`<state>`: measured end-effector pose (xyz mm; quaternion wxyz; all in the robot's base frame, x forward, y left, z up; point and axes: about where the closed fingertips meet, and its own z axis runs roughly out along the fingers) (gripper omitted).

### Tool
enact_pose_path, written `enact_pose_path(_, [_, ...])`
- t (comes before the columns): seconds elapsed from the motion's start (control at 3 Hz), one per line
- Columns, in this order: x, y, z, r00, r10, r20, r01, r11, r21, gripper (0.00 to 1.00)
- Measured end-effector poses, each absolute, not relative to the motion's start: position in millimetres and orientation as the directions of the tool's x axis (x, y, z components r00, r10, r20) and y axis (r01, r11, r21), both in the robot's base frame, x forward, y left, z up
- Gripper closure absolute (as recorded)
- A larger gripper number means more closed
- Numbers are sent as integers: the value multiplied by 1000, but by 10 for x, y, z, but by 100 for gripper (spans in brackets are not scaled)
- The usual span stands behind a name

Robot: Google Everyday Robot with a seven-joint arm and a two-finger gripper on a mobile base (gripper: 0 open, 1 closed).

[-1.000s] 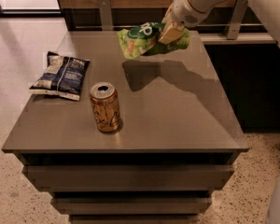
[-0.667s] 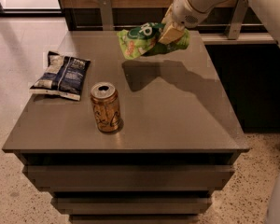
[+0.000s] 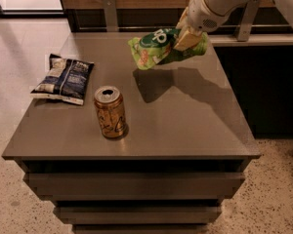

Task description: Move green rice chip bag near orange can

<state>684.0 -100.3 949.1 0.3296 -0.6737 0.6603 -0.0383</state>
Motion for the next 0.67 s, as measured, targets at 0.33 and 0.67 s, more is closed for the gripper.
enact_pose_path(0.33, [6556, -1034, 9499, 144, -927, -347, -870, 49, -491, 100])
enact_pose_path(0.67, [6356, -1036, 9479, 155, -934, -321, -876, 20, -481, 100])
